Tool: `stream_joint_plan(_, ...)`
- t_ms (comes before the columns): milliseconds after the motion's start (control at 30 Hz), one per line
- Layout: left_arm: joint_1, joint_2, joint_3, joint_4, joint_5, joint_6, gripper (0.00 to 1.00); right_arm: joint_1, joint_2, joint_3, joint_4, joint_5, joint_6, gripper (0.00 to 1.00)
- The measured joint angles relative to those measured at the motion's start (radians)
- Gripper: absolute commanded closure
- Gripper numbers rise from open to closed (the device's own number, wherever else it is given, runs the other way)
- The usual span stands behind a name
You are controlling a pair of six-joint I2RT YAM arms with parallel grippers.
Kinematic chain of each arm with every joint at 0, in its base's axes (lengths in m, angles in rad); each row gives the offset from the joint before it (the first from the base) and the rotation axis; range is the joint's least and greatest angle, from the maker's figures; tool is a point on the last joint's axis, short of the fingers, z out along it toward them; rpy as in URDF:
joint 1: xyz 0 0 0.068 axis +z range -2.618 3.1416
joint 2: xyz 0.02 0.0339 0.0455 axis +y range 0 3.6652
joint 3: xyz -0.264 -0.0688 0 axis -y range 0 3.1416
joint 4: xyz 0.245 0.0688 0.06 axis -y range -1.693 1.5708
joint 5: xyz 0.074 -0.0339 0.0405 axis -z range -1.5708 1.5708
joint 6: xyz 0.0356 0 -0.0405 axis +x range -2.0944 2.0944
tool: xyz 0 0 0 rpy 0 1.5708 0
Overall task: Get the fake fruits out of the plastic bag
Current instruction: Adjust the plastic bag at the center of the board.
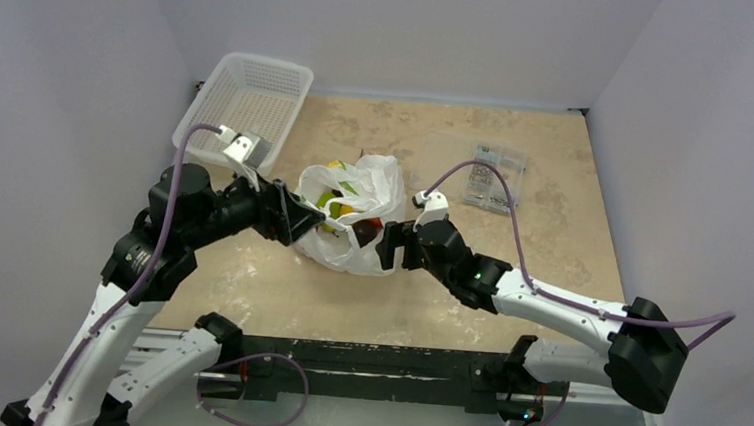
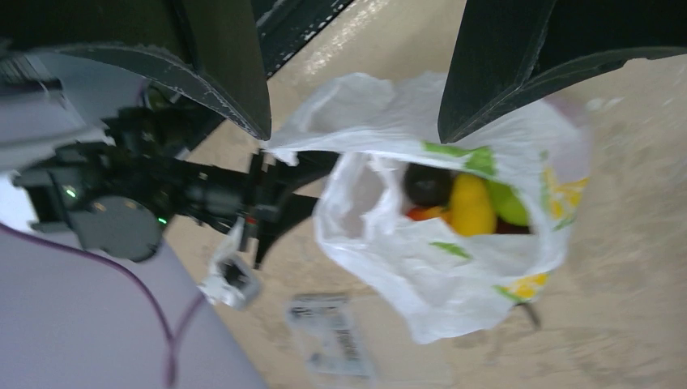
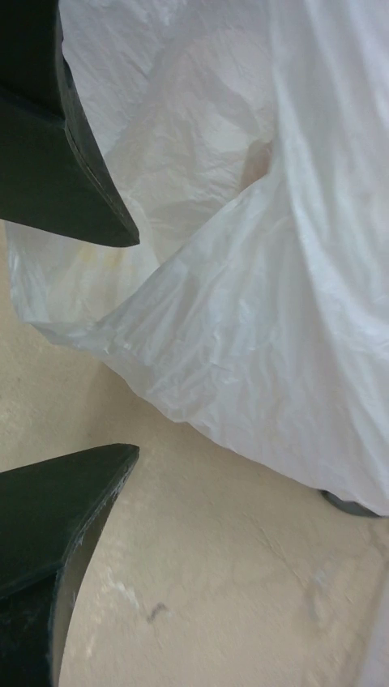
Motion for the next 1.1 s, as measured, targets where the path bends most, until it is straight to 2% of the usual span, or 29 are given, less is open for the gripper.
stream_joint_plan(100, -0.175, 0.007, -0.007, 0.072, 0.022, -0.004, 0.26, 0.000, 0.021, 0.086, -0.064, 0.062, -0.077, 0.01)
stream_joint_plan(267, -0.328, 0.118, -0.010, 0.146, 0.017, 0.005, 0.27, 0.000, 0.110, 0.221, -0.092, 0.120, -0.189, 0.01)
stream_joint_plan(300, -0.353, 0.148, -0.011, 0.159, 0.014, 0.006, 0.30, -0.003, 0.130, 0.244, -0.089, 0.132, -0.208, 0.01)
stream_joint_plan(367, -0.397, 0.210, -0.024, 0.183, -0.024, 0.004, 0.43, -0.018, 0.174, 0.289, -0.078, 0.135, -0.228, 0.03)
stream_joint_plan(400, -0.416, 0.242, -0.041, 0.193, -0.065, -0.004, 0.45, -0.033, 0.198, 0.311, -0.072, 0.134, -0.225, 0.11)
stream_joint_plan(500, -0.438, 0.293, -0.133, 0.200, -0.237, -0.068, 0.45, -0.112, 0.264, 0.364, -0.057, 0.117, -0.172, 0.47)
stream_joint_plan(567, -0.437, 0.277, -0.259, 0.217, -0.379, -0.138, 0.47, -0.172, 0.301, 0.376, -0.035, 0.097, -0.114, 0.59)
stream_joint_plan(633, -0.434, 0.246, -0.375, 0.216, -0.489, -0.197, 0.47, -0.211, 0.329, 0.376, -0.026, 0.095, -0.062, 0.62)
stream_joint_plan(733, -0.431, 0.180, -0.518, 0.183, -0.623, -0.301, 0.46, -0.224, 0.366, 0.376, -0.026, 0.097, 0.006, 0.58)
stream_joint_plan(800, -0.430, 0.132, -0.571, 0.181, -0.665, -0.352, 0.46, -0.220, 0.380, 0.376, -0.026, 0.090, 0.029, 0.49)
stream_joint_plan(867, -0.430, 0.082, -0.609, 0.183, -0.682, -0.390, 0.44, -0.217, 0.385, 0.376, -0.026, 0.066, 0.031, 0.35)
stream_joint_plan(1000, -0.430, 0.056, -0.628, 0.201, -0.650, -0.413, 0.40, -0.201, 0.378, 0.375, -0.027, 0.001, 0.016, 0.03)
stream_joint_plan(1100, -0.430, 0.077, -0.628, 0.236, -0.558, -0.405, 0.39, -0.169, 0.349, 0.359, -0.037, -0.027, 0.012, 0.01)
